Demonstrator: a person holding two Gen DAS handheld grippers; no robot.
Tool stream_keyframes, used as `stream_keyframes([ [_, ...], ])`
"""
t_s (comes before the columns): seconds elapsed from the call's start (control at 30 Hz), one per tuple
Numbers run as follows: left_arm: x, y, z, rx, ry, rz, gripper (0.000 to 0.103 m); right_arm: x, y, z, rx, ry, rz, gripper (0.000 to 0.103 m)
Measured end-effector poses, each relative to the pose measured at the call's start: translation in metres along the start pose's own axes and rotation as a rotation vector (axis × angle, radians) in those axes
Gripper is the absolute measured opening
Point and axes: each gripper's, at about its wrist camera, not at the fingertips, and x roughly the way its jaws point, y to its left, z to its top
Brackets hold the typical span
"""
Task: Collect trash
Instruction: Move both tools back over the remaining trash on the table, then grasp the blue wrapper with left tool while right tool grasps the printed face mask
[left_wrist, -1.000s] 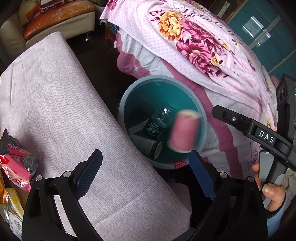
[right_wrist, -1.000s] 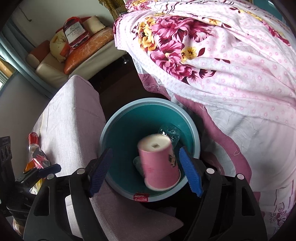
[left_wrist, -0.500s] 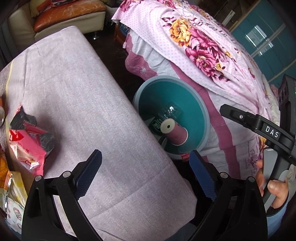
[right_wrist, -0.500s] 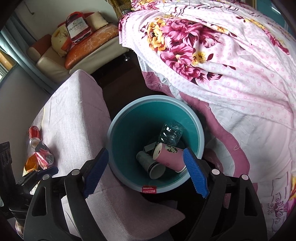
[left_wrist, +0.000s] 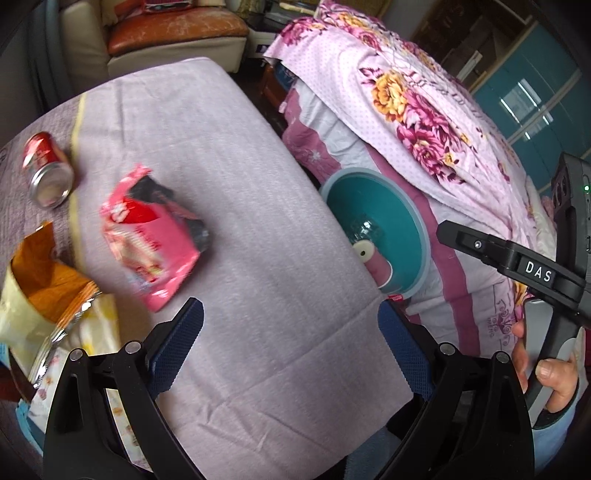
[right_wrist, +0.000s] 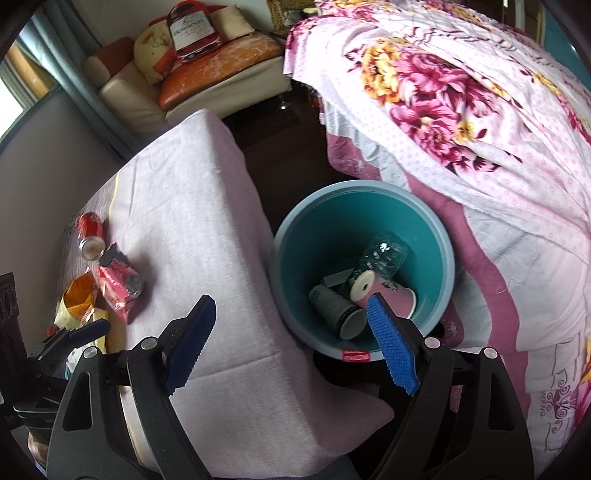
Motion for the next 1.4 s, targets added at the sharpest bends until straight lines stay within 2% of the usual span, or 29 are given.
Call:
stream_keyframes([
  [0.37,-0.06,0.07,-0.026,-0.083,-0.088,0.032,0.095,0.006,0.085,-0.013,-0.134,0.051,0.03,0.081],
  [0.7,-0.108,0.143,-0.075,-0.179,-0.137,0.132,0.095,0.023,0.155,-0.042,-0.254,0.121,0.063,0.081],
  [0.93,-0.118,0.187,-0.122,-0.275,-0.138,0.208,0.095,0.034,0.182,-0.066,-0.301,0.169,0.074,0.081],
  [1.13,-0.11,0.211,-0.149,-0.358,-0.116,0.202,0.095,0.041,0.196,-0.08,-0.322,0.199,0.075,0.081],
  [1.4,-0.094,0.214,-0.166,-0.37,-0.104,0.176,0.095,0.037,0.226,-0.089,-0.361,0.214,0.114,0.081],
])
